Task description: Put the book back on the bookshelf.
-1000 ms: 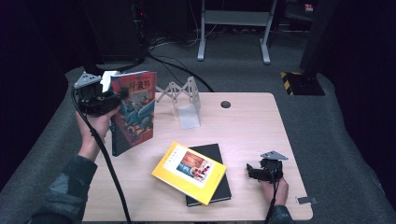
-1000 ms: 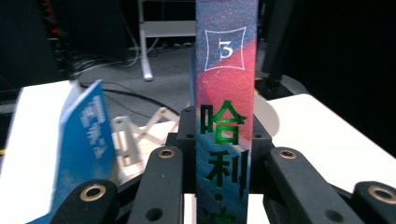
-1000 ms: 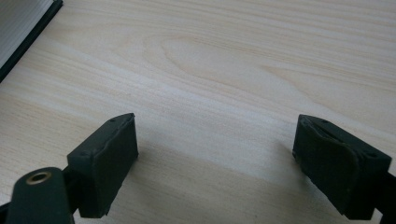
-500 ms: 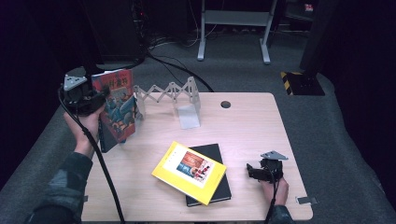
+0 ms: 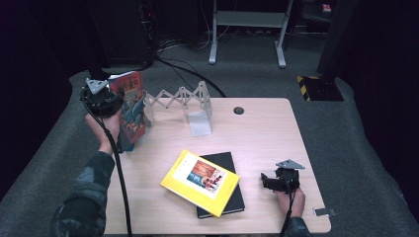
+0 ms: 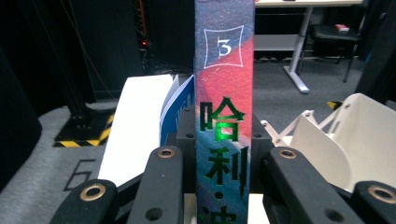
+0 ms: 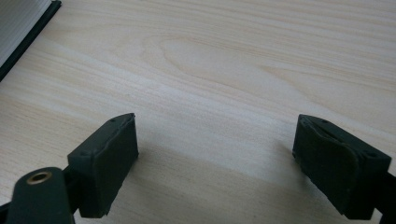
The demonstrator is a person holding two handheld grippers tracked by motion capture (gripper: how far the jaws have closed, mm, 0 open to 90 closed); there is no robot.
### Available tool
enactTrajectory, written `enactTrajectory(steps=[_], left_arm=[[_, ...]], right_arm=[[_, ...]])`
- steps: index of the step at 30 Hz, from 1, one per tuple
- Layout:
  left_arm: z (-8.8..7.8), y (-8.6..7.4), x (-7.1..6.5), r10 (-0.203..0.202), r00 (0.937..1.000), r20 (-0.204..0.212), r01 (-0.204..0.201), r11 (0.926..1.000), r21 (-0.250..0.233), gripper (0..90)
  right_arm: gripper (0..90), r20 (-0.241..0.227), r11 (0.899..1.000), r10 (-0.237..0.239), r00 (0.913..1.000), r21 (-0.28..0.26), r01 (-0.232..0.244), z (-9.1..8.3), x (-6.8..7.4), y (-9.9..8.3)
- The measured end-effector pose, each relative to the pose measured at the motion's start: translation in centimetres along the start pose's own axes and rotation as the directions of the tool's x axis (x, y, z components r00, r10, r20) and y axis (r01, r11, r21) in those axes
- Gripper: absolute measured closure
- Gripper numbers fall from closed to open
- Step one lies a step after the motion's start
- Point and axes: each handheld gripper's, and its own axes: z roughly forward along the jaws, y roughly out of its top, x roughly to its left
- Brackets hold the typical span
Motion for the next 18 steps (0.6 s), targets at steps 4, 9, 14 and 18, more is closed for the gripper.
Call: enactTrajectory(steps=[4,9,14,18], left_arm=[[1.3,-0.5,-0.5,0.012,0.9998,-0.014,-0.012,0.9999,-0.009,74.5],[2.8,-1.5,-1.0,0.008,0.9997,-0.024,-0.009,0.9997,-0.023,74.4],[3.6,-3.2,-1.3,0.001,0.9999,-0.012,-0.001,0.9996,-0.027,74.4],[3.1,-3.4,-1.3,0.004,1.0000,0.004,-0.004,0.9994,-0.033,74.4]], right_arm=[[13.5,0.000,1.000,0.000,1.0000,0.000,0.000,0.0,0.0,0.0],[13.5,0.000,1.000,0.000,1.0000,0.000,0.000,0.0,0.0,0.0],[13.6,0.000,1.000,0.000,1.0000,0.000,0.000,0.0,0.0,0.0],[13.7,0.000,1.000,0.000,1.0000,-0.002,0.000,0.0,0.0,0.0]])
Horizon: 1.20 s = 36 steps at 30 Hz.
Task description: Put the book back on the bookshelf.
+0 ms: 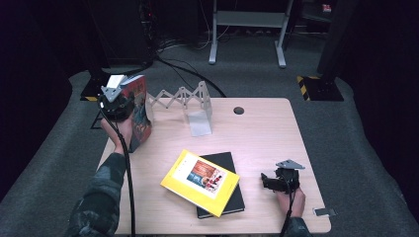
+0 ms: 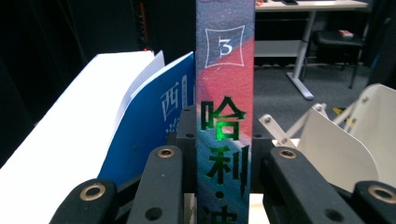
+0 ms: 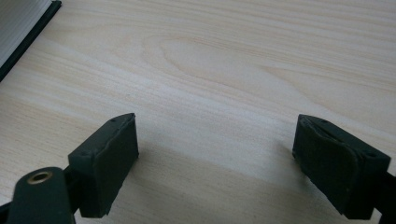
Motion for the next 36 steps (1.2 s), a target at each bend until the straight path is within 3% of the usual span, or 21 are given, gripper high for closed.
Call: enactTrajectory(steps=[11,20,29,32,36], left_arm=[[-3.2,-0.7,1.0,-0.008,0.9976,0.068,0.002,0.9961,0.088,73.5],[-6.9,-2.7,2.3,-0.001,0.9934,0.114,-0.020,0.9844,0.175,73.3],[-8.4,-3.9,2.8,0.003,0.9909,0.135,-0.033,0.9740,0.224,72.9],[-8.6,-3.8,2.8,-0.008,0.9890,0.147,-0.027,0.9716,0.235,72.6],[-8.5,-2.2,2.5,0.029,0.9900,0.138,-0.057,0.9771,0.205,68.9]], right_arm=[[13.9,0.001,1.000,0.001,1.0000,0.000,-0.001,0.0,0.0,0.0],[13.9,0.001,1.000,-0.002,1.0000,0.001,0.002,0.0,0.0,0.0],[13.8,0.001,1.000,-0.002,1.0000,0.001,0.002,0.0,0.0,0.0],[13.9,0.001,1.000,-0.002,1.0000,0.001,0.002,0.0,0.0,0.0],[13.9,0.002,1.000,-0.002,1.0000,0.001,0.002,0.0,0.0,0.0]])
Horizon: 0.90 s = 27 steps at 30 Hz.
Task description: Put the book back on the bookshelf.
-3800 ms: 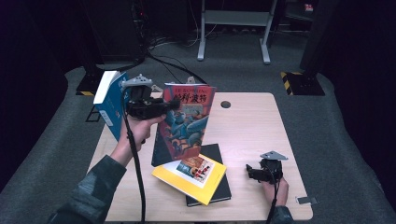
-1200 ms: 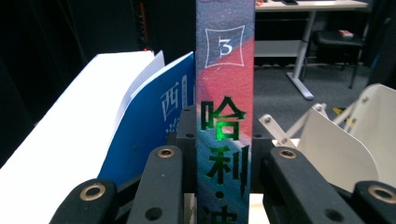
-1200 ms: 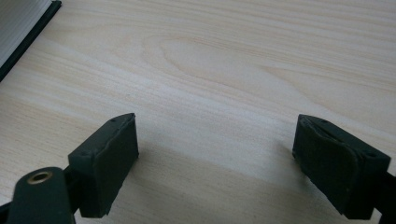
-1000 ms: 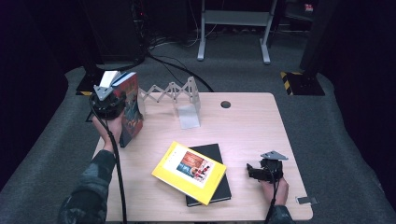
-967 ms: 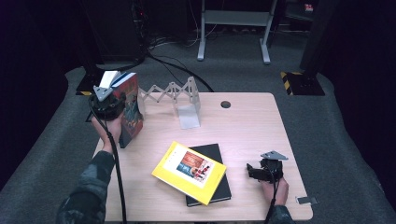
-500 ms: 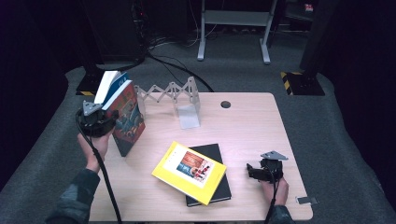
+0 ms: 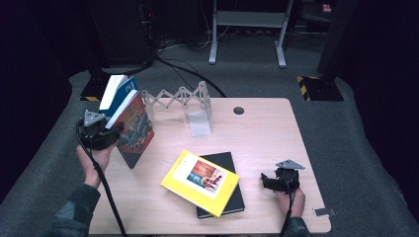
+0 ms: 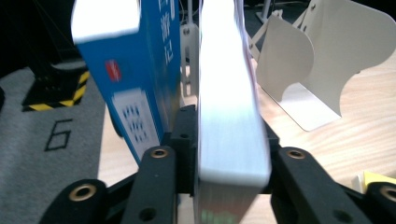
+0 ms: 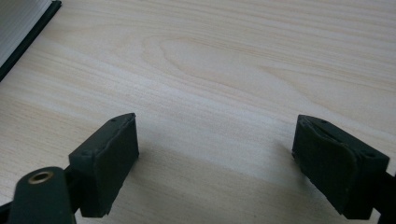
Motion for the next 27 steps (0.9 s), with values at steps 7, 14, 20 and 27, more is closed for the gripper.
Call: enactTrajectory(steps=[7,14,20,27], left_arm=[[1.2,3.1,-0.4,0.078,0.9969,-0.004,-0.078,0.9943,0.073,61.0],[2.6,4.6,-0.3,0.119,0.9929,0.000,-0.118,0.9838,0.136,64.9],[2.7,4.7,-0.5,0.106,0.9941,-0.024,-0.102,0.9880,0.116,73.8],[3.6,5.4,0.1,0.043,0.9940,-0.100,-0.038,0.9977,0.056,73.9]], right_arm=[[13.9,0.000,1.000,0.000,1.0000,0.000,0.000,0.0,0.0,0.0],[13.9,0.000,1.000,0.002,1.0000,-0.001,-0.002,0.0,0.0,0.0],[14.2,-0.002,1.000,0.002,1.0000,-0.002,-0.002,0.0,0.0,0.0],[14.3,-0.003,1.000,0.001,1.0000,-0.001,-0.001,0.0,0.0,0.0]])
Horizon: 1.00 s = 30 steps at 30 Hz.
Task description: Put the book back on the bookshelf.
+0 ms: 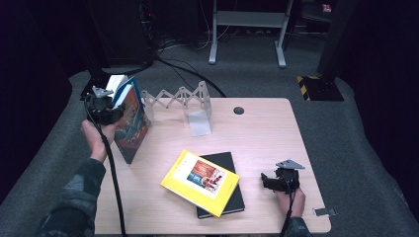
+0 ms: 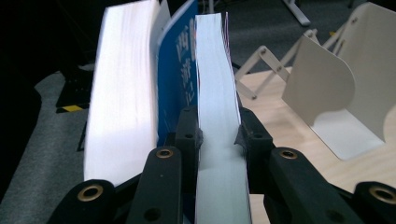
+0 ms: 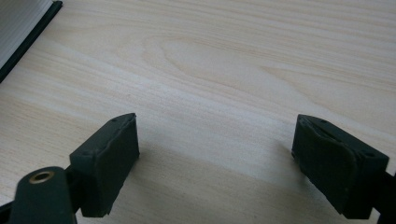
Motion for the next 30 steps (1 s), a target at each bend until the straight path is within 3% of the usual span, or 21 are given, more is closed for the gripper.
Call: enactTrajectory(steps=[8,16,20,24,30], left_arm=[[1.9,1.4,-0.6,-0.023,0.9993,-0.030,0.022,0.9994,-0.025,73.9],[4.8,2.3,-1.5,-0.078,0.9933,-0.085,0.074,0.9960,-0.050,73.9],[5.7,2.3,-1.6,-0.081,0.9911,-0.106,0.076,0.9956,-0.055,73.8],[6.3,2.3,-1.5,-0.097,0.9887,-0.115,0.091,0.9943,-0.056,73.8],[6.3,2.4,-1.3,-0.084,0.9868,-0.138,0.079,0.9960,-0.043,73.1]], right_arm=[[14.3,0.000,1.000,0.000,1.0000,0.000,0.000,0.0,0.0,0.0],[14.3,0.000,1.000,0.001,1.0000,0.000,-0.001,0.0,0.0,0.0],[14.3,0.000,1.000,0.000,1.0000,0.000,0.000,0.0,0.0,0.0],[14.4,-0.001,1.000,0.000,1.0000,0.000,0.000,0.0,0.0,0.0],[14.4,0.000,1.000,0.001,1.0000,0.000,-0.001,0.0,0.0,0.0]])
